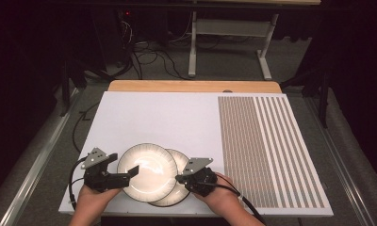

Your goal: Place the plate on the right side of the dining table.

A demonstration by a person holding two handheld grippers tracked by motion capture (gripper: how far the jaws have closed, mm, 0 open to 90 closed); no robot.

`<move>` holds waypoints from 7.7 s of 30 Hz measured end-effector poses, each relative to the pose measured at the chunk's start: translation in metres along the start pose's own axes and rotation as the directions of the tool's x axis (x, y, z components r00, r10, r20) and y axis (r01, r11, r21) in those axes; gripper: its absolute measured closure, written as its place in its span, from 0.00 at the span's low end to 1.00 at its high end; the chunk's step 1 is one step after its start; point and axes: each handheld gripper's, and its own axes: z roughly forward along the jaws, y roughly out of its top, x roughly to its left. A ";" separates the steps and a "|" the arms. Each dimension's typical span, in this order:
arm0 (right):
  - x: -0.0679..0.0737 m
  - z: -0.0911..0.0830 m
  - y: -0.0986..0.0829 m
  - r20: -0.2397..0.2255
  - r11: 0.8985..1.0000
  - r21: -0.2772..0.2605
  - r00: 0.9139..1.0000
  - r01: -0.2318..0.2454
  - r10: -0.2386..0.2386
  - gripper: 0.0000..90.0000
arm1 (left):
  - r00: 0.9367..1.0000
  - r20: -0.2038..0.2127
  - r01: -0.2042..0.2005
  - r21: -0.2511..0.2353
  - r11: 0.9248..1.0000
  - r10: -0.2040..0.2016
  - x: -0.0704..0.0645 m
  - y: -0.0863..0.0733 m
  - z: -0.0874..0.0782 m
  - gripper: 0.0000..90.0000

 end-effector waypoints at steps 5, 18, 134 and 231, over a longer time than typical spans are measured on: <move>0.000 0.000 0.000 0.006 1.000 -0.004 1.000 0.003 -0.003 1.00 | 0.993 0.068 0.093 0.076 0.993 -0.099 0.004 -0.003 0.006 0.14; 0.000 0.000 0.000 0.005 1.000 -0.004 1.000 0.004 -0.004 1.00 | 0.952 0.156 0.237 0.167 0.957 -0.263 0.011 -0.005 0.007 0.48; -0.066 -0.161 -0.092 0.326 0.886 -0.415 0.875 -0.209 0.359 0.01 | 0.973 0.065 -0.212 -0.133 0.968 0.222 -0.045 0.015 -0.022 0.86; -0.034 0.009 -0.018 -0.162 0.869 -0.269 0.908 -0.416 0.385 0.89 | 0.974 0.066 -0.207 -0.116 0.971 0.215 -0.040 0.013 -0.023 0.86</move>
